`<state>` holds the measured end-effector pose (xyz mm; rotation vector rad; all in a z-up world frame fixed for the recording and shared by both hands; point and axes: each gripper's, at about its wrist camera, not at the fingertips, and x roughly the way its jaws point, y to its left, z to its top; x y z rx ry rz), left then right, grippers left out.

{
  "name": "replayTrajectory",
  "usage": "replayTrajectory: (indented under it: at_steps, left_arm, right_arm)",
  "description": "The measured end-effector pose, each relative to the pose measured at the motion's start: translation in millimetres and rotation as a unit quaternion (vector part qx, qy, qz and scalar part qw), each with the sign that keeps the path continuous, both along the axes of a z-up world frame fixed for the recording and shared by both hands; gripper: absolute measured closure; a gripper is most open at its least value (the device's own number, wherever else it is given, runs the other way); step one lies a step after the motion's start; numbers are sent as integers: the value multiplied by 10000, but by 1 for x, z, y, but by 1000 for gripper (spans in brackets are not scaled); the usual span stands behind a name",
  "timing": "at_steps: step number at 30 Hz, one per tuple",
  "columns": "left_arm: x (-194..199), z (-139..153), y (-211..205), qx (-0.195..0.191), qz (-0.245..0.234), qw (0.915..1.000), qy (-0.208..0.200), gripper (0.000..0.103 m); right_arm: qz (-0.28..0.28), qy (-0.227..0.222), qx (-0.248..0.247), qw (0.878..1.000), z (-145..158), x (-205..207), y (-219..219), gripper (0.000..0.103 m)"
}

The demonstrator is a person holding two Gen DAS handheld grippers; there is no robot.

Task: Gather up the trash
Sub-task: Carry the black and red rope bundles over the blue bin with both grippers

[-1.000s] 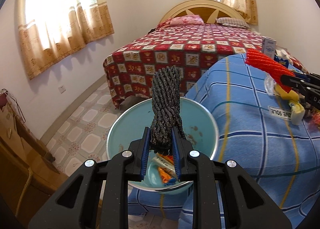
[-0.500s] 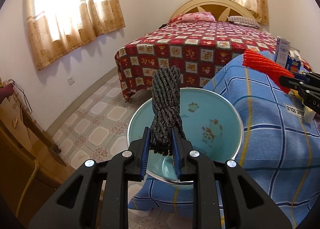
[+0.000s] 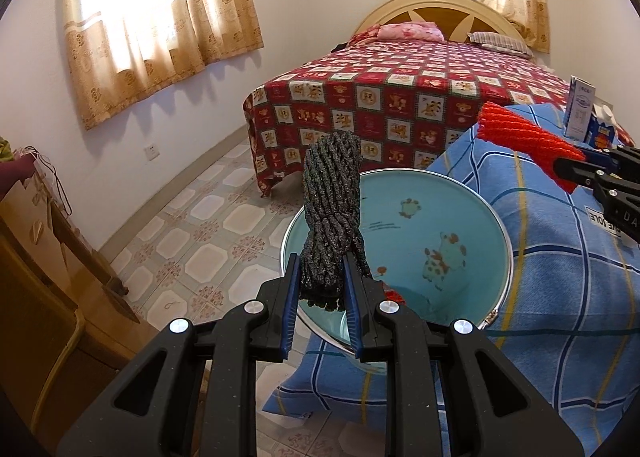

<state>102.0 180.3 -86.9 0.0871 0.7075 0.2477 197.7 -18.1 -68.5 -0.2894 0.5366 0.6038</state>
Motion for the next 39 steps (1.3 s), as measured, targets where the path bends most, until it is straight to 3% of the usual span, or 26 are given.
replayTrajectory:
  at_steps: [39]
  left_arm:
    - [-3,-5,12,-19,46,10000,63,82]
  right_arm:
    - [254,28,-95,9996,-3,-3,25,82]
